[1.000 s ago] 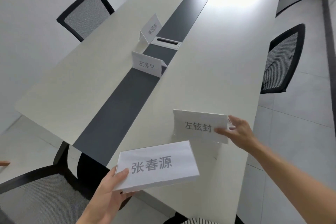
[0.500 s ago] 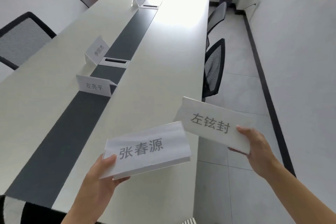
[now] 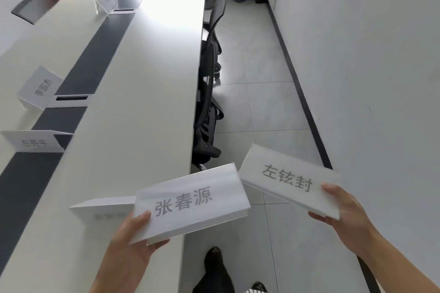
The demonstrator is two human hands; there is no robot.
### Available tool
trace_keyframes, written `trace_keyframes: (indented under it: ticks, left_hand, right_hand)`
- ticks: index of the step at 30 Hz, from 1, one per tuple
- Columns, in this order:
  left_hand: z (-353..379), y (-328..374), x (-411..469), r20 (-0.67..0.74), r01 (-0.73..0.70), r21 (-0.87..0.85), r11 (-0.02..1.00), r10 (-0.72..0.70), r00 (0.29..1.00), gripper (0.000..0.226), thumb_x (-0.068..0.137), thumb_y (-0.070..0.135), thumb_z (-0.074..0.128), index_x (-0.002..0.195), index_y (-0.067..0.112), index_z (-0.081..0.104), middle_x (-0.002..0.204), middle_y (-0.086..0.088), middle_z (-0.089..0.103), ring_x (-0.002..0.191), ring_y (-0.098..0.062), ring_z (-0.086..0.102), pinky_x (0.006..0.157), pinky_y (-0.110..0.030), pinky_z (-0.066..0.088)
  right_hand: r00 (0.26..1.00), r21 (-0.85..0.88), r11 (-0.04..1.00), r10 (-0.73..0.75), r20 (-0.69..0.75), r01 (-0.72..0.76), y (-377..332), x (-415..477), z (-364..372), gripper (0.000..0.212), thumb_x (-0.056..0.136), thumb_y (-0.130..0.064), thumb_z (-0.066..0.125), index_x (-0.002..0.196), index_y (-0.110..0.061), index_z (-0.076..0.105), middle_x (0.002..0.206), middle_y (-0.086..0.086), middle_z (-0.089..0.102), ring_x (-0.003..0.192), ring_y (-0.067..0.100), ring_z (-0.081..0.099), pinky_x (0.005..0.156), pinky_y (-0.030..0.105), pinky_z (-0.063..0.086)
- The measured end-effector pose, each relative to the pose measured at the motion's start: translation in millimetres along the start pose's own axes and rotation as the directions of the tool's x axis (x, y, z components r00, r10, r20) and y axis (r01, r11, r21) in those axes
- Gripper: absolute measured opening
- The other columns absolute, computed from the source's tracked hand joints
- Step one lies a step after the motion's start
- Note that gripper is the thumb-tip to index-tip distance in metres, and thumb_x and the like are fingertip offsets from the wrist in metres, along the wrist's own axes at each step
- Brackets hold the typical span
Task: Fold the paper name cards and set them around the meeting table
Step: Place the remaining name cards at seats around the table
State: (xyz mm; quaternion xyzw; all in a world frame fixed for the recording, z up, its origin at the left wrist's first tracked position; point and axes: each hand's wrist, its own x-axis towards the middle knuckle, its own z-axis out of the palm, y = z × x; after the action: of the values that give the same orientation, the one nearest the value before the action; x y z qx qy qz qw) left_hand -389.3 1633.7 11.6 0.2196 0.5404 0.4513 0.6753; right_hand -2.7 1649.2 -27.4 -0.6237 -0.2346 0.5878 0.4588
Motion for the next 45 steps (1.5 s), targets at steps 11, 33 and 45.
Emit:
trace_keyframes:
  ticks: [11, 33, 45]
  left_hand:
    - [77, 58, 160, -0.051, 0.016, -0.045, 0.999, -0.019, 0.999, 0.043, 0.087, 0.021, 0.047, 0.126, 0.006, 0.058, 0.115, -0.013, 0.067, 0.084, -0.022, 0.068, 0.079, -0.044, 0.045]
    - [198, 190, 416, -0.501, -0.227, -0.25, 0.941, 0.075, 0.862, 0.045, 0.089, 0.021, 0.05, 0.131, 0.004, 0.053, 0.098, -0.009, 0.066, 0.086, -0.03, 0.058, 0.072, -0.042, 0.044]
    - [212, 201, 426, -0.752, -0.324, -0.456, 0.829, -0.164, 0.639, 0.04, 0.074, 0.024, 0.069, 0.113, 0.017, 0.064, 0.101, -0.012, 0.064, 0.087, -0.031, 0.06, 0.073, -0.04, 0.048]
  right_hand:
    - [0.999, -0.017, 0.999, -0.037, -0.028, 0.037, -88, 147, 0, 0.061, 0.059, -0.056, 0.075, 0.11, -0.023, 0.066, 0.11, 0.006, 0.073, 0.103, 0.028, 0.065, 0.089, 0.055, 0.052]
    - [0.962, -0.158, 0.986, 0.087, 0.26, -0.046, -322, 550, 101, 0.02, 0.093, -0.026, 0.052, 0.106, -0.015, 0.063, 0.114, 0.015, 0.067, 0.101, 0.032, 0.06, 0.092, 0.057, 0.05]
    - [0.791, -0.383, 0.922, 0.282, 0.543, -0.067, -394, 668, 255, 0.019, 0.093, -0.022, 0.05, 0.095, -0.01, 0.065, 0.099, 0.01, 0.066, 0.087, 0.03, 0.059, 0.093, 0.055, 0.047]
